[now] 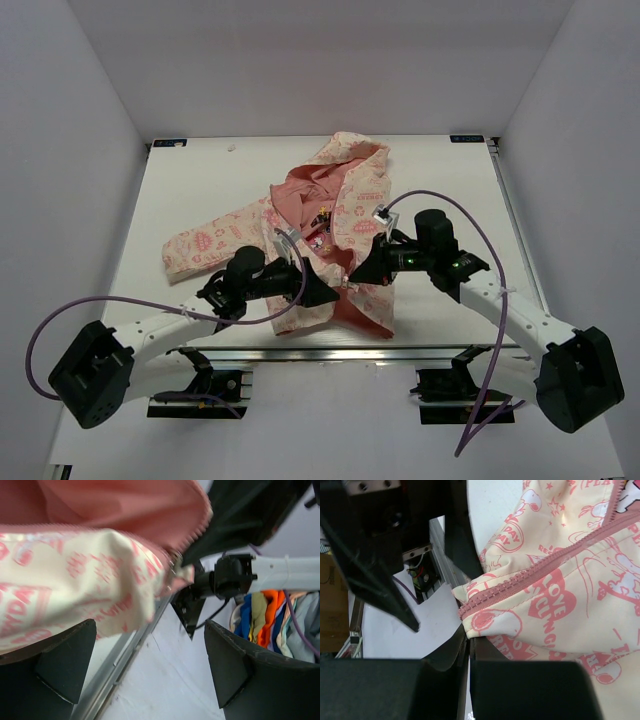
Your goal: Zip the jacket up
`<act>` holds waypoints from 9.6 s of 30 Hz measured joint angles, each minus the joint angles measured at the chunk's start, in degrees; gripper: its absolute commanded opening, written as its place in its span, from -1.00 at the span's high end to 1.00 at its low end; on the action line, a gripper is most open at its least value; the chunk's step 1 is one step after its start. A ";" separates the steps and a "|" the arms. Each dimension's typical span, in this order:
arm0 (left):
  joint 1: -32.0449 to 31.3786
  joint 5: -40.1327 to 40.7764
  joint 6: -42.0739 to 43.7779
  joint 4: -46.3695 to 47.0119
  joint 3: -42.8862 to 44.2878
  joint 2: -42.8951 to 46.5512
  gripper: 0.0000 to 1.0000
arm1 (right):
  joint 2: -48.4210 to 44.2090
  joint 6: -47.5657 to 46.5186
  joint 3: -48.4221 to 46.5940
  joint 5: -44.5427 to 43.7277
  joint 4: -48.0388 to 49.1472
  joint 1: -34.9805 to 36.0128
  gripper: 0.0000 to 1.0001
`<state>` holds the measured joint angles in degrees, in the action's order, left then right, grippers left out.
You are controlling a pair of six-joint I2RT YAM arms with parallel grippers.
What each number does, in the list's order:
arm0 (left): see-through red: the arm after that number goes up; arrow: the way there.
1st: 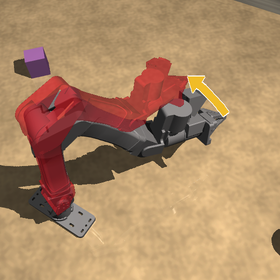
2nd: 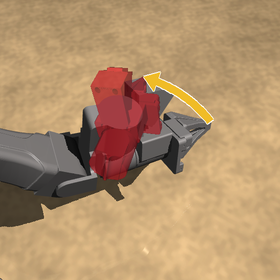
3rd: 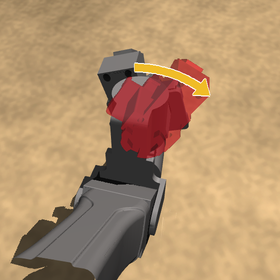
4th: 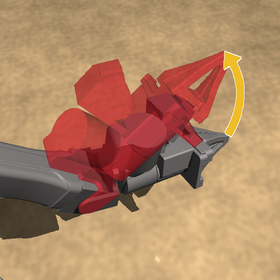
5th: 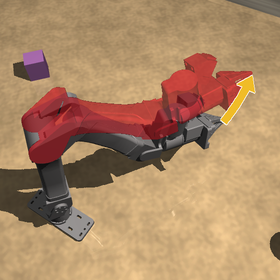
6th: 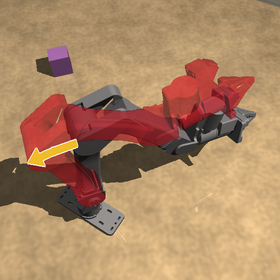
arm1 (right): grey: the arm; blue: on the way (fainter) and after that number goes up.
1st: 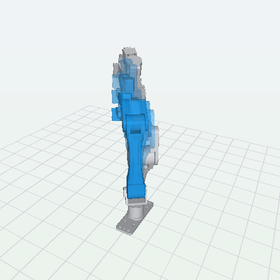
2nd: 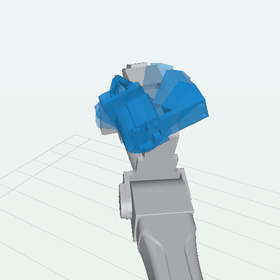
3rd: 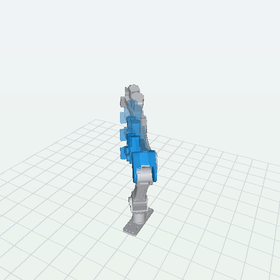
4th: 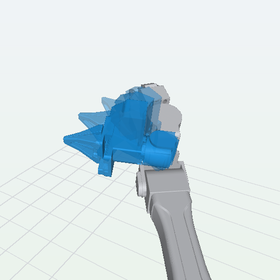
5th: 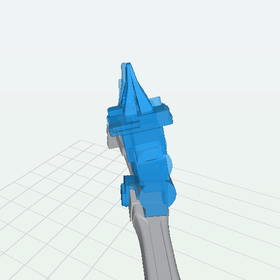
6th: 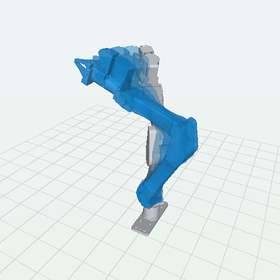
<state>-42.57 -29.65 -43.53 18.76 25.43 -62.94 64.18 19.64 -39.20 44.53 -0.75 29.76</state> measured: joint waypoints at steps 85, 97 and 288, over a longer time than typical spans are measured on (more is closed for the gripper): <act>2.32 -5.66 -6.05 13.97 1.95 -11.34 1.00 | -9.01 -9.81 -7.26 -34.18 -19.45 20.17 -0.79; 2.32 -2.97 -7.48 7.13 2.84 -9.40 1.00 | -0.90 -15.91 -9.79 -68.74 -23.34 38.75 -0.77; -8.11 16.81 -11.23 -31.08 0.76 23.04 1.00 | 16.50 0.61 -23.87 -66.88 -23.04 28.59 1.00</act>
<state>-50.68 -12.84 -54.76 -12.32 26.20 -39.90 80.68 20.25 -63.07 -22.35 -23.79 58.35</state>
